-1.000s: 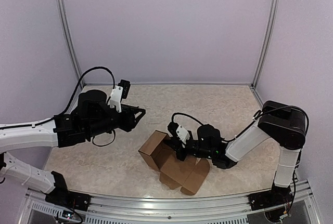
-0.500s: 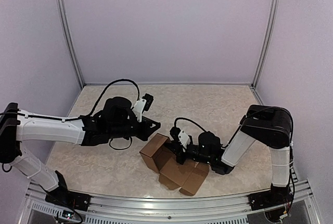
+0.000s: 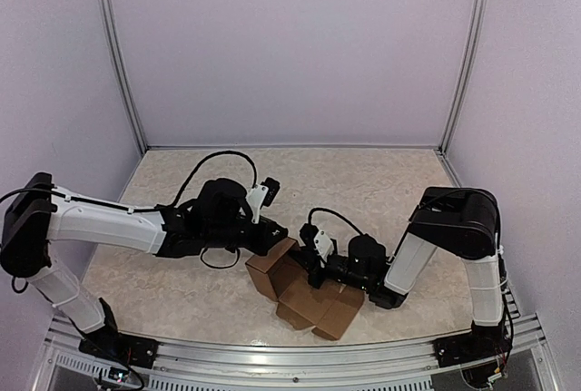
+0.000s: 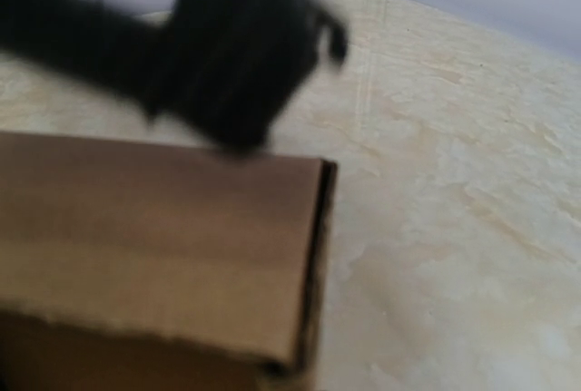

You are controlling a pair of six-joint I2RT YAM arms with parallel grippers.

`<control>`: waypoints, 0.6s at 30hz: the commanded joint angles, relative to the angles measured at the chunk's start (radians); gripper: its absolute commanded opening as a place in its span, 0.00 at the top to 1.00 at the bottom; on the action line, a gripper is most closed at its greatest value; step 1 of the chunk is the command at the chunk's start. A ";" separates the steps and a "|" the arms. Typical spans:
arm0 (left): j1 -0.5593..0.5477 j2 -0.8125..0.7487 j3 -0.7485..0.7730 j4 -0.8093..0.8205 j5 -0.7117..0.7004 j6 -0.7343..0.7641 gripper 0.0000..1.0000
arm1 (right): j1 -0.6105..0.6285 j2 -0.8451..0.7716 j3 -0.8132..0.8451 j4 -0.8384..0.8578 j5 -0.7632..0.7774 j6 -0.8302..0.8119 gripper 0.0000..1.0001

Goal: Fold the paper box

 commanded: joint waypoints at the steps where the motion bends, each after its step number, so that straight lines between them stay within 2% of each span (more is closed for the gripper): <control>1: -0.018 0.037 0.034 -0.036 0.001 -0.013 1.00 | -0.008 0.041 -0.025 0.053 0.010 -0.009 1.00; 6: -0.030 0.066 0.047 -0.045 -0.005 -0.018 1.00 | -0.008 0.041 -0.026 0.055 0.010 -0.009 1.00; 13: -0.036 0.084 0.060 -0.046 0.000 -0.027 1.00 | -0.006 0.044 -0.014 0.057 0.021 -0.007 0.84; 18: -0.036 0.085 0.066 -0.052 -0.003 -0.025 1.00 | 0.000 0.052 0.002 0.058 0.032 -0.009 0.80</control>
